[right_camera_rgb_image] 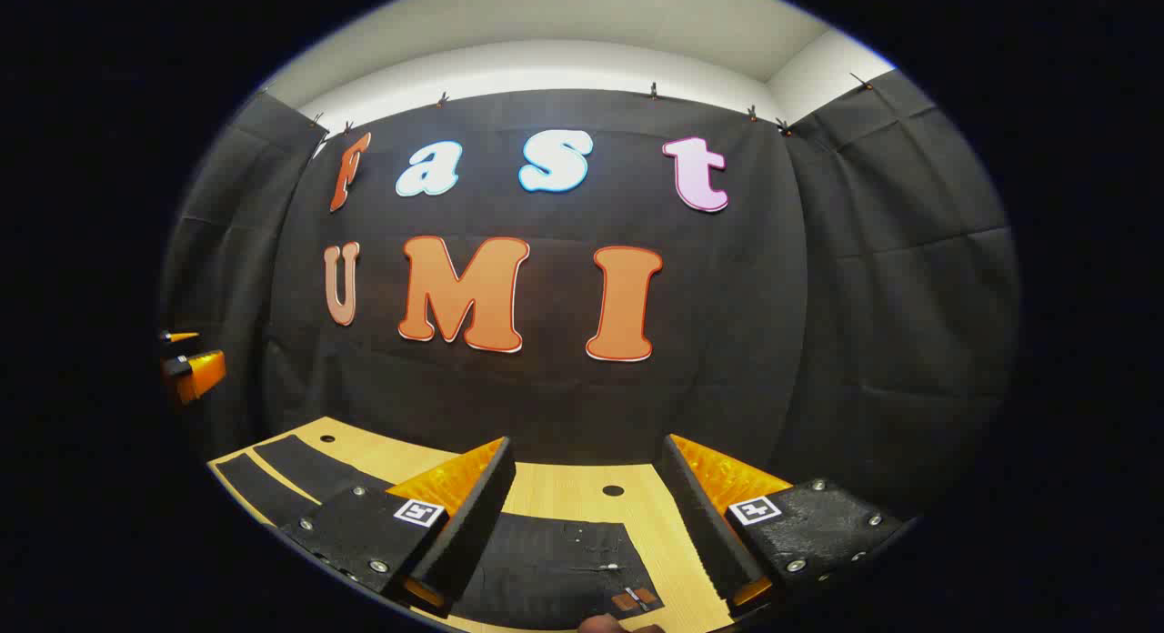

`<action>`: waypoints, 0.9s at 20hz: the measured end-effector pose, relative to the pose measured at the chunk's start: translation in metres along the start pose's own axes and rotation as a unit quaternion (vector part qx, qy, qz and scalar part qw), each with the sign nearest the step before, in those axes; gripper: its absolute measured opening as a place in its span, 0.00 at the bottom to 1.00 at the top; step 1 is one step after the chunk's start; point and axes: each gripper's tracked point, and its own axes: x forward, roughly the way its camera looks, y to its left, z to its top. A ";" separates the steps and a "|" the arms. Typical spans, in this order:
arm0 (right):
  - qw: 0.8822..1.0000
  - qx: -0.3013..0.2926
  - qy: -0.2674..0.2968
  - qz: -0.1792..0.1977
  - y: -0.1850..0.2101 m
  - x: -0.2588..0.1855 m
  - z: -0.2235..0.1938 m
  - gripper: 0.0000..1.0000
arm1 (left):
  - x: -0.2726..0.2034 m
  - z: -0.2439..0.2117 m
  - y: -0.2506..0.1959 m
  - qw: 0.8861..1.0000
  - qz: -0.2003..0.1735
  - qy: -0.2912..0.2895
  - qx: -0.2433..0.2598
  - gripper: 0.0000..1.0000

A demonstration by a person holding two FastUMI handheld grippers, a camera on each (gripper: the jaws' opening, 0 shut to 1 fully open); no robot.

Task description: Grasp the waist and the cuffs of the jeans and fold them to make the two legs overlap; first hold the waist and fold one-third of the jeans toward the cuffs, then hold the cuffs and fold the remaining one-third in the same direction to finish folding.

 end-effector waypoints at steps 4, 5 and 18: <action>0.999 -0.011 0.000 0.044 0.020 0.023 -0.007 0.98 | 0.001 0.003 0.000 1.000 0.003 -0.002 -0.001 1.00; 0.999 -0.013 -0.001 0.050 0.025 0.026 -0.010 0.98 | 0.002 0.000 -0.003 1.000 -0.003 0.000 -0.004 1.00; 0.998 0.031 0.036 -0.048 0.094 0.031 -0.017 0.98 | 0.083 -0.034 0.072 0.998 -0.063 -0.002 0.007 1.00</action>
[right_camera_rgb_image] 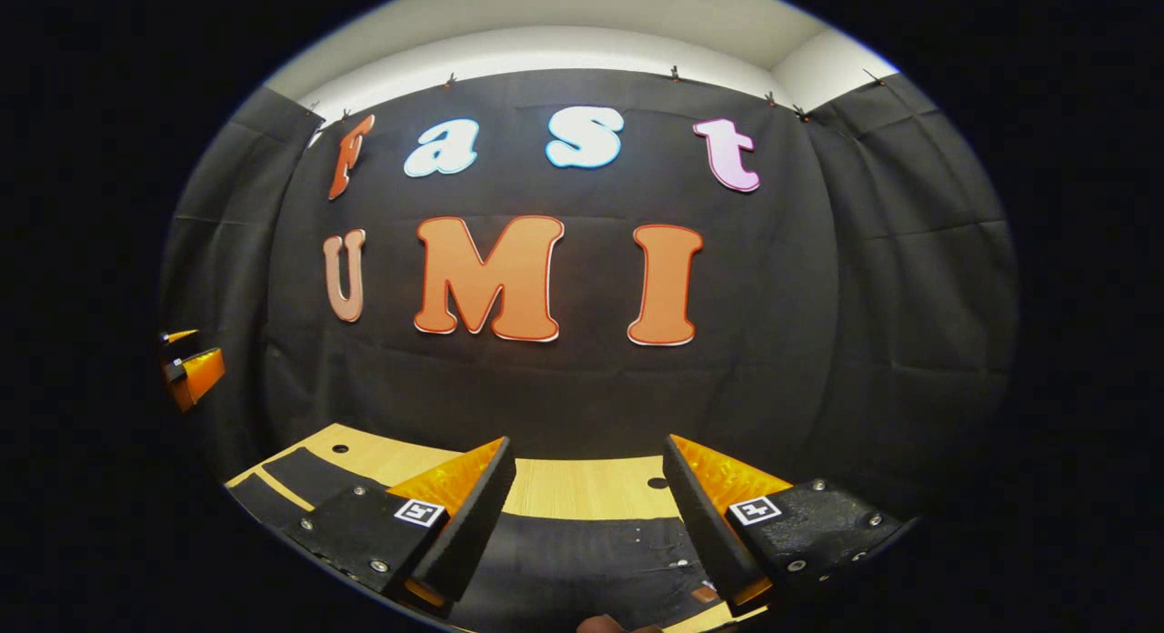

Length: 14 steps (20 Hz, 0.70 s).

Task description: Grasp the waist and the cuffs of the jeans and fold them to make the two legs overlap; first hold the waist and fold one-third of the jeans toward the cuffs, then hold the cuffs and fold the remaining one-third in the same direction to finish folding.

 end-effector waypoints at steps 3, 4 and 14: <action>0.999 0.003 0.028 -0.044 0.001 -0.006 -0.015 1.00 | 0.014 -0.033 0.054 0.999 0.016 0.037 -0.018 0.99; 0.997 -0.001 0.035 -0.061 -0.003 -0.010 -0.018 0.98 | 0.017 -0.047 0.072 0.998 0.021 0.055 -0.021 1.00; 0.985 0.011 0.129 -0.119 -0.029 -0.017 -0.065 0.98 | 0.032 -0.116 0.166 0.983 0.076 0.165 -0.035 0.99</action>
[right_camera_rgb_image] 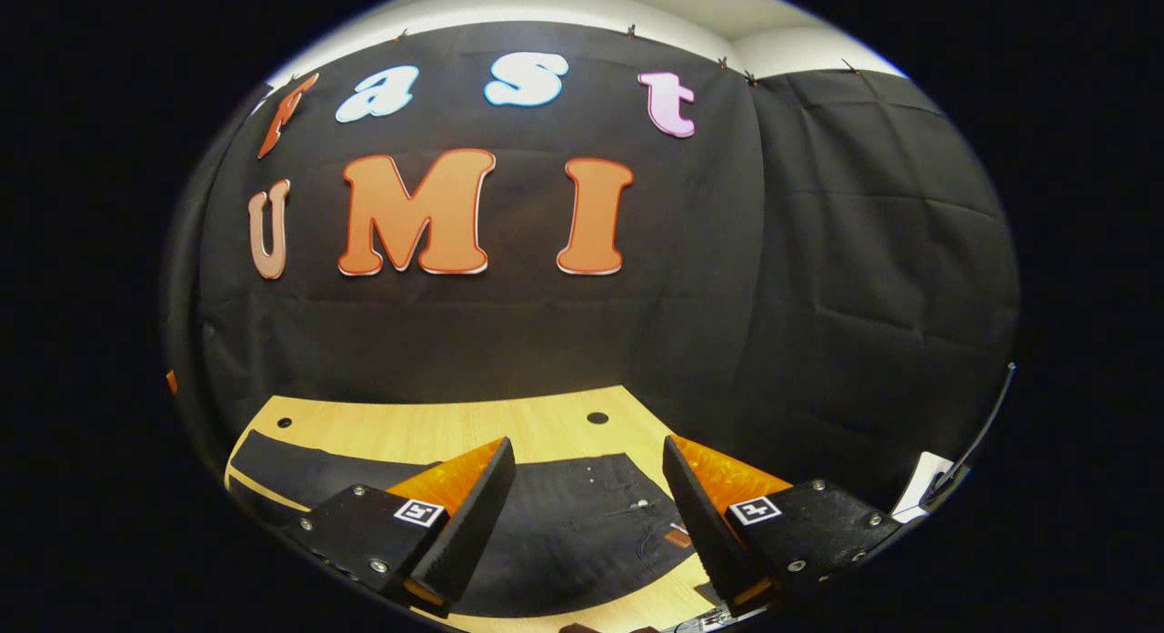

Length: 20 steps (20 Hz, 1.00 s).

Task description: Grasp the waist and the cuffs of the jeans and fold them to make the two legs overlap; first hold the waist and fold one-third of the jeans toward the cuffs, then hold the cuffs and fold the remaining one-third in the same direction to finish folding.

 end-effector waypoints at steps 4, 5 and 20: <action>0.994 0.060 0.089 0.004 -0.010 0.029 -0.042 0.98 | 0.008 -0.036 0.030 0.996 0.038 0.078 -0.021 0.99; 0.991 0.074 0.108 0.002 -0.015 0.034 -0.052 0.98 | 0.011 -0.046 0.038 0.994 0.046 0.098 -0.027 0.99; 0.904 0.253 0.335 -0.078 -0.087 0.079 -0.197 0.99 | 0.023 -0.194 0.090 0.913 0.124 0.356 -0.158 0.99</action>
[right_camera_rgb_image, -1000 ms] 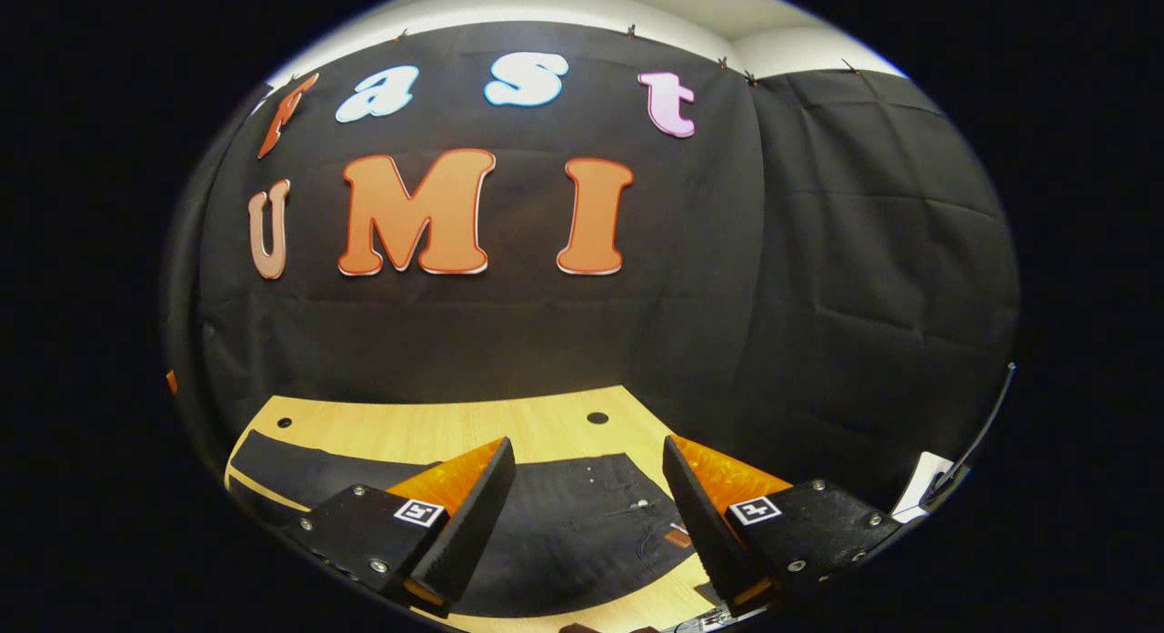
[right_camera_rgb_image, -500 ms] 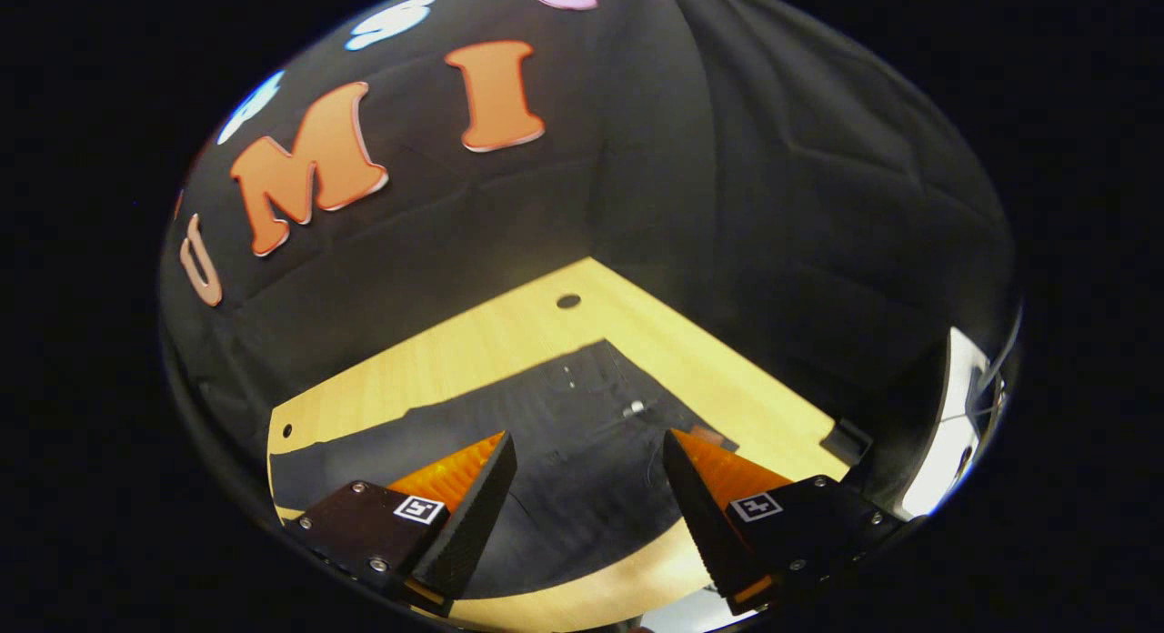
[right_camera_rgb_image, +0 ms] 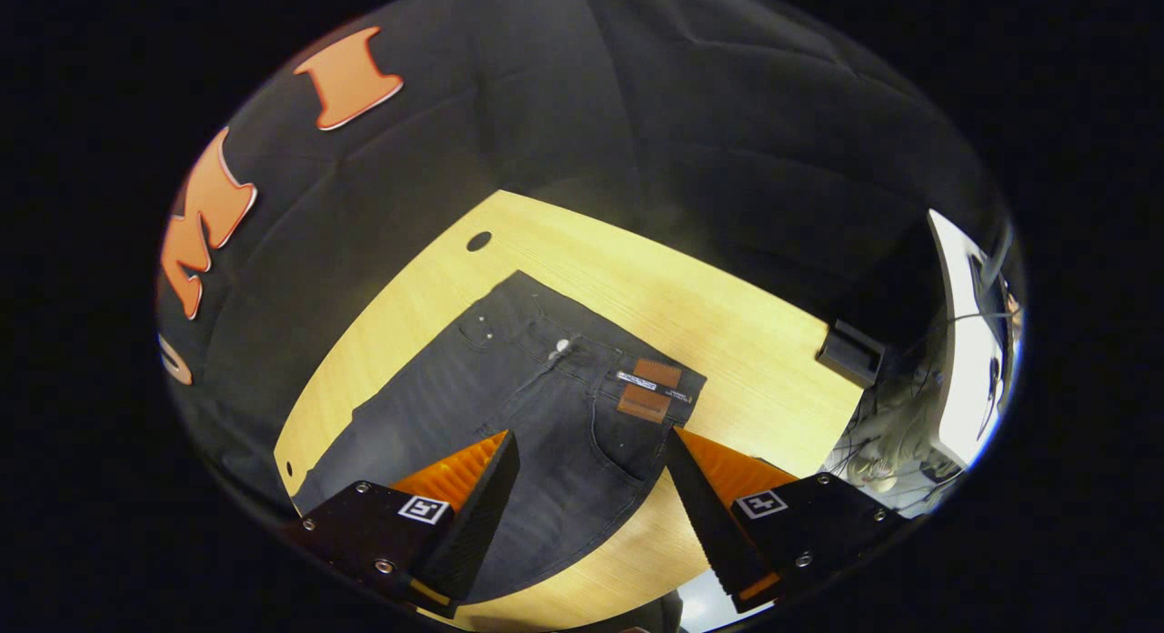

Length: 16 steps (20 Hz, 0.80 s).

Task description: Grasp the waist and the cuffs of the jeans and fold them to make the two legs overlap; first hold the waist and fold one-third of the jeans toward the cuffs, then hold the cuffs and fold the remaining one-third in the same direction to finish folding.

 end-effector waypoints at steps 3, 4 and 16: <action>0.999 0.016 0.027 -0.017 -0.014 0.021 -0.008 0.98 | 0.011 -0.010 0.004 0.999 0.005 0.042 -0.026 0.99; 0.999 0.017 0.037 -0.029 -0.020 0.028 -0.012 0.98 | 0.015 -0.017 0.008 0.997 0.007 0.058 -0.040 0.99; 0.989 0.038 0.112 -0.092 -0.051 0.085 -0.033 0.97 | 0.062 -0.051 0.037 0.978 0.050 0.167 -0.111 0.99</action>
